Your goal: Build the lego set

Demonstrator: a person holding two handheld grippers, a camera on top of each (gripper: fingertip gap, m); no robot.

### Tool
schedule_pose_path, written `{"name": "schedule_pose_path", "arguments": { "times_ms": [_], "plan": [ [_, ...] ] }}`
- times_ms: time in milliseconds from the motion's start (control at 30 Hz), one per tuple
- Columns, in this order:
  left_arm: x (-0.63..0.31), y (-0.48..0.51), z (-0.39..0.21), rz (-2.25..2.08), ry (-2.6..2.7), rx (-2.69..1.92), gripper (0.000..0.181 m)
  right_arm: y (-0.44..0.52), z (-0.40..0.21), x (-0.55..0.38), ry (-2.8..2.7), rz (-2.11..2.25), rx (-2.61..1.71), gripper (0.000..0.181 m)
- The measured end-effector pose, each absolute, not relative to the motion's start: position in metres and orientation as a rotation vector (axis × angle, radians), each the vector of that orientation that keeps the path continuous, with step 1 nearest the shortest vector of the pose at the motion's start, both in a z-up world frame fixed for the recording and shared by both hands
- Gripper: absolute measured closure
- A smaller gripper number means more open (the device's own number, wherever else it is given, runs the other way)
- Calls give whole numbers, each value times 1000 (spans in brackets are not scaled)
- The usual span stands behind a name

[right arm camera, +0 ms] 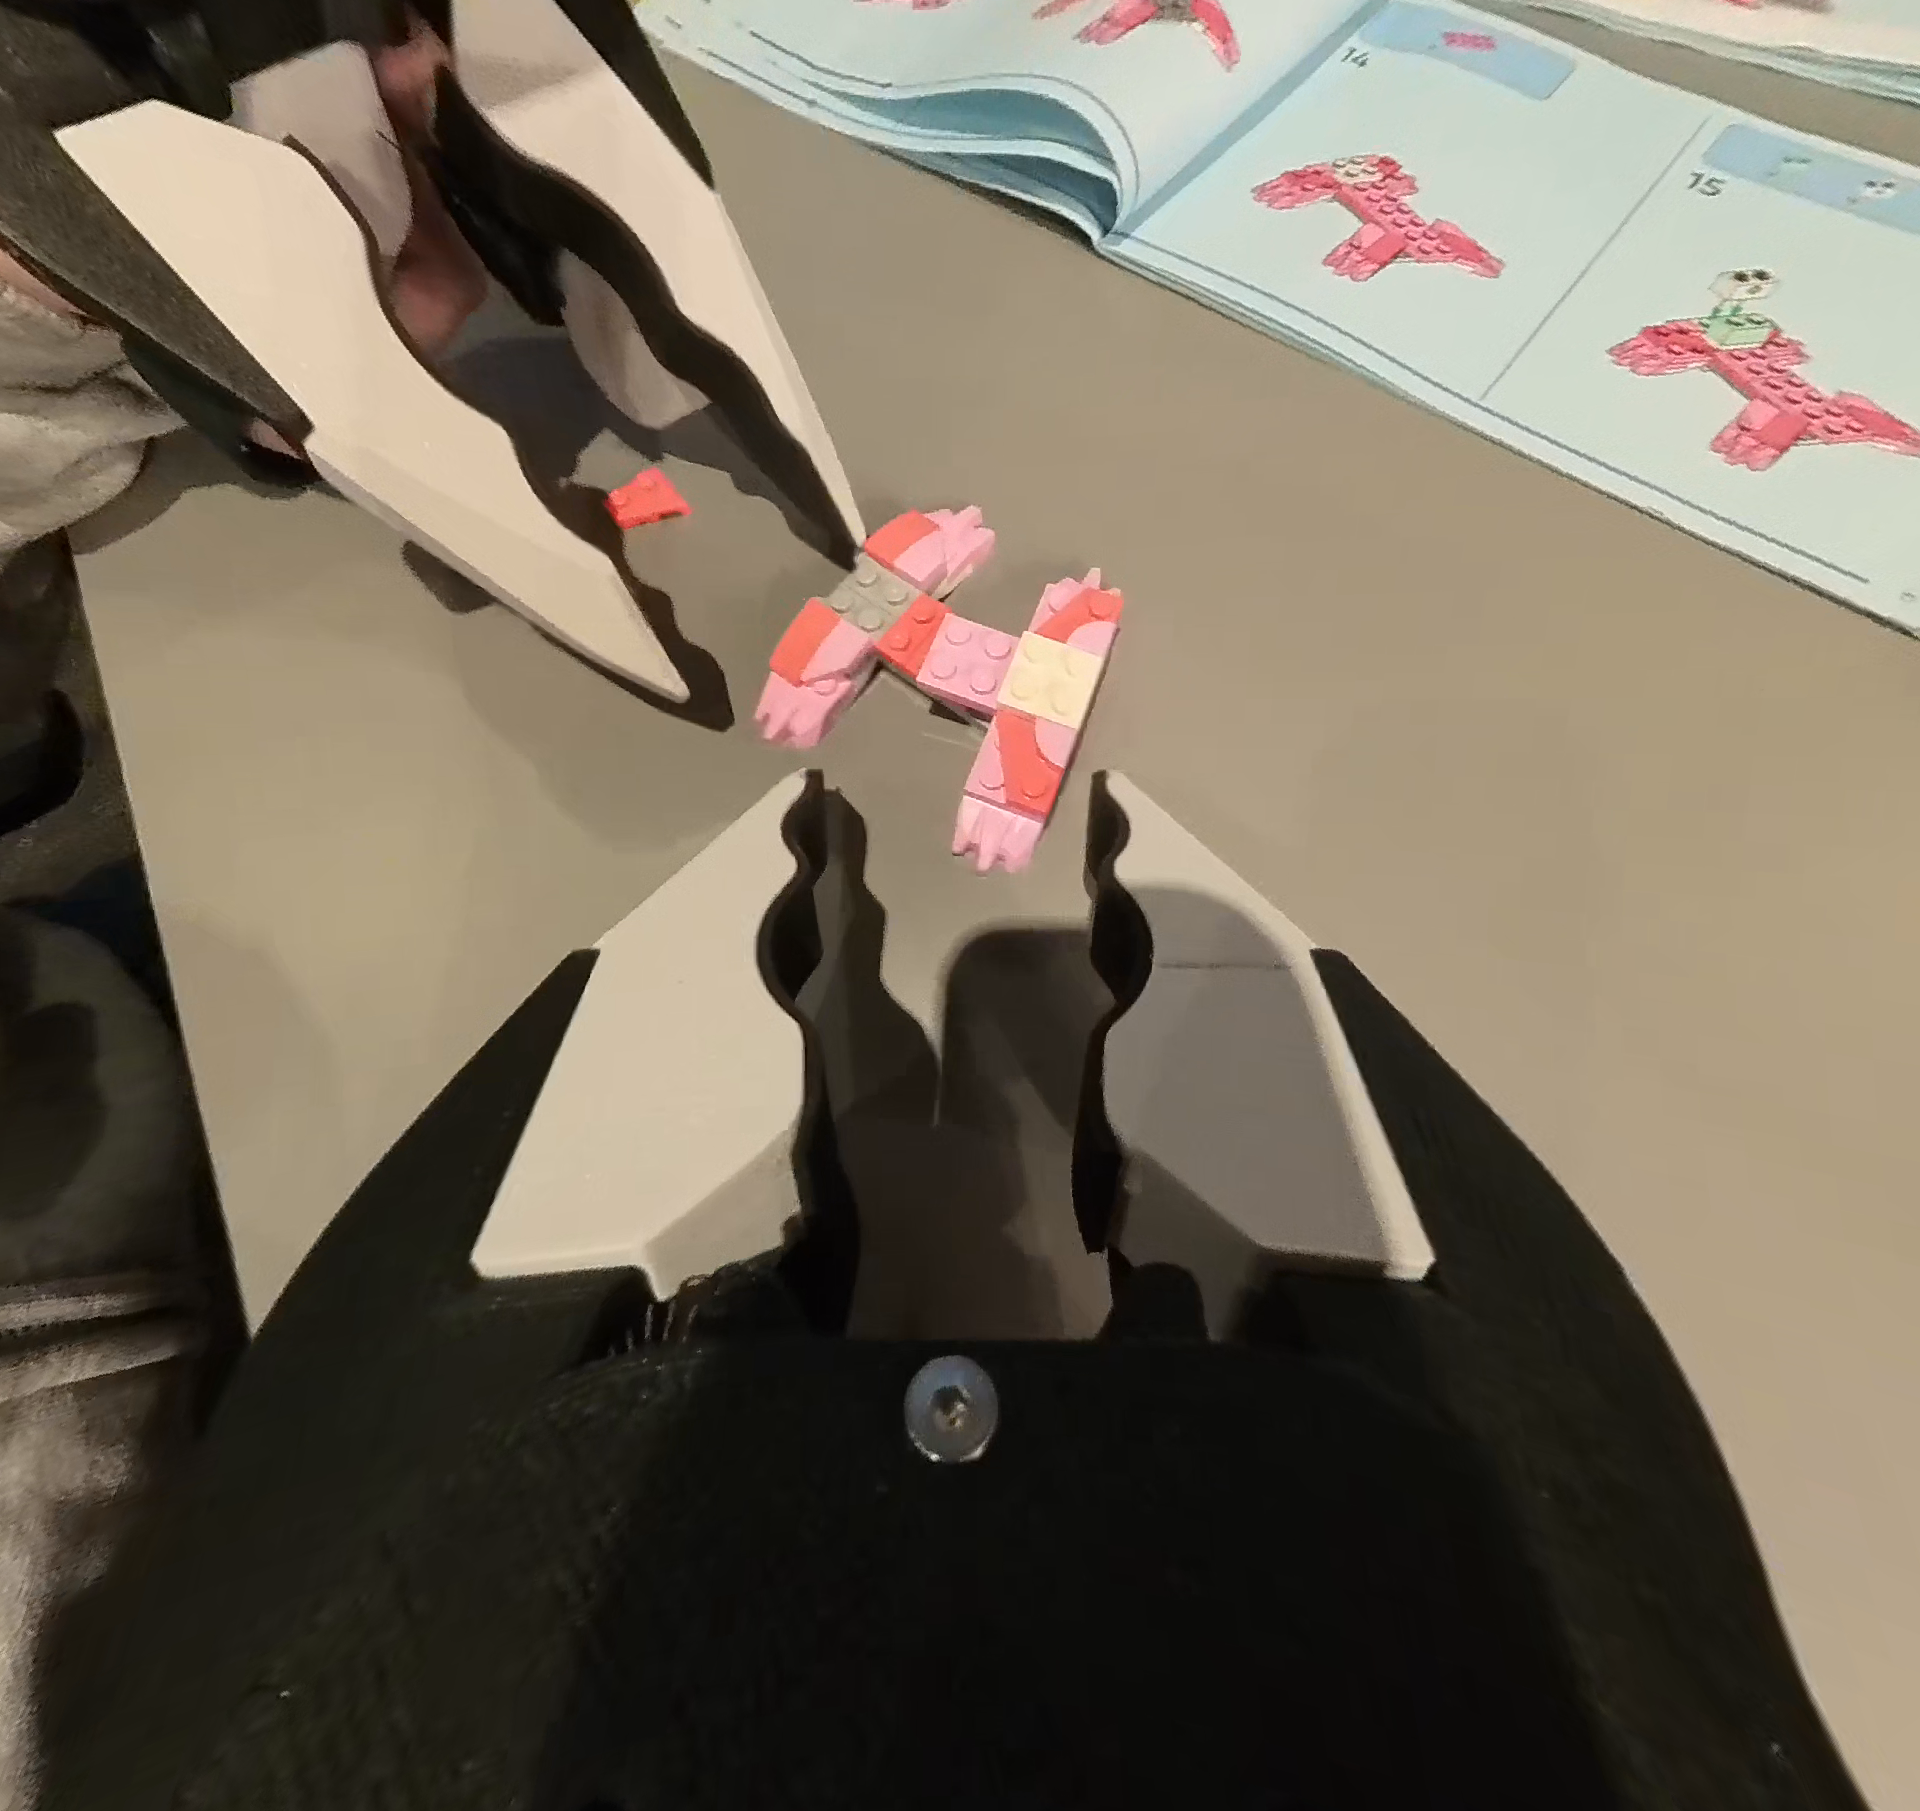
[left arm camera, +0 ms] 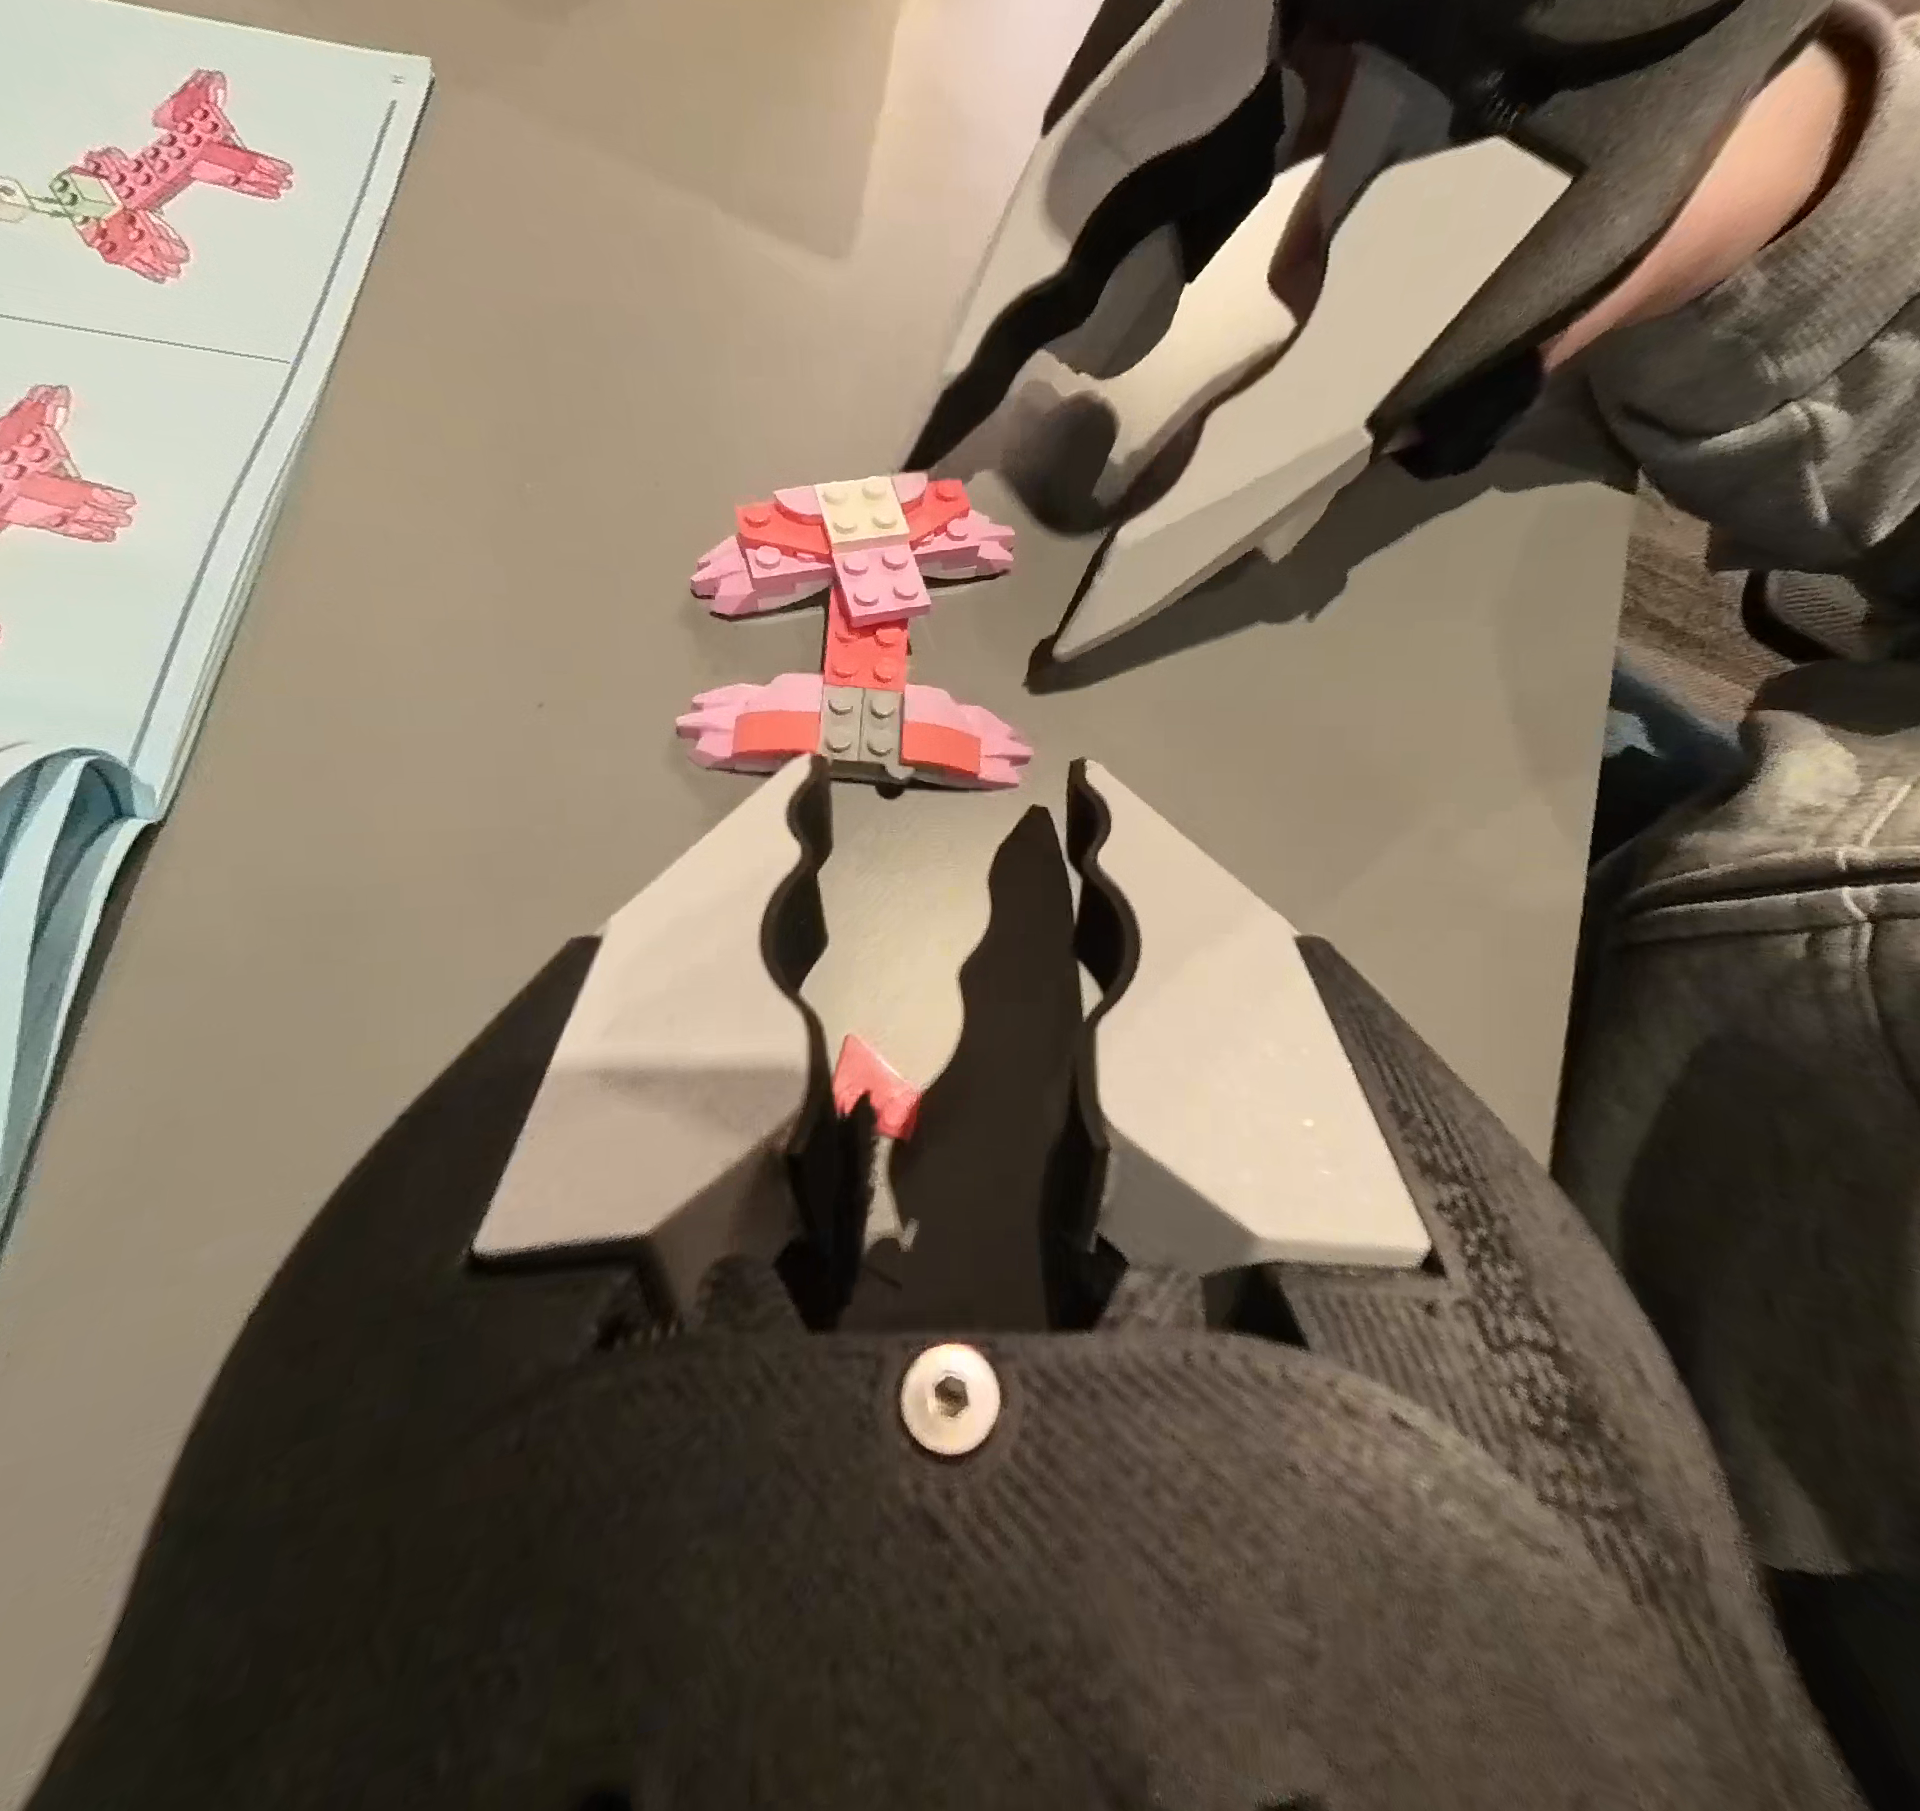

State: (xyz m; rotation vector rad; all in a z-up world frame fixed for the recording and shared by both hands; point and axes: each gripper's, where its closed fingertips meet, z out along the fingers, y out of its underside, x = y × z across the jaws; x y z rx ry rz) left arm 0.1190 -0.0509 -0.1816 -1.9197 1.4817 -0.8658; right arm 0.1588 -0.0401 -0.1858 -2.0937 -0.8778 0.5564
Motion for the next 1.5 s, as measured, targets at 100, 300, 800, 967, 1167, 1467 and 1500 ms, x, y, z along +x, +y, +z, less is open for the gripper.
{"name": "schedule_pose_path", "arguments": {
  "times_ms": [100, 300, 800, 967, 1167, 1467, 1500],
  "plan": [
    [120, -53, -182, -871, 1481, -1922, 136, -43, -187, 153, -894, 568, -2092, 132],
    [122, -56, -184, -883, 1483, -1931, 135, -45, -186, 151, -873, 594, -2091, 132],
    [123, -36, -175, -731, 1629, -1786, 117, -40, -168, 168, -1171, 355, -1860, 135],
    [130, -39, -180, -663, 1705, -1762, 126, -42, -166, 167, -1193, 339, -1826, 136],
    [142, -35, -177, -692, 1631, -1801, 141, -46, -166, 167, -1257, 267, -1763, 137],
    [145, -31, -195, -549, 1754, -1901, 146, -46, -172, 166, -1302, 243, -1747, 136],
    [145, -32, -194, -544, 1762, -1900, 147, -46, -173, 166, -1310, 231, -1739, 136]
  ]
}}
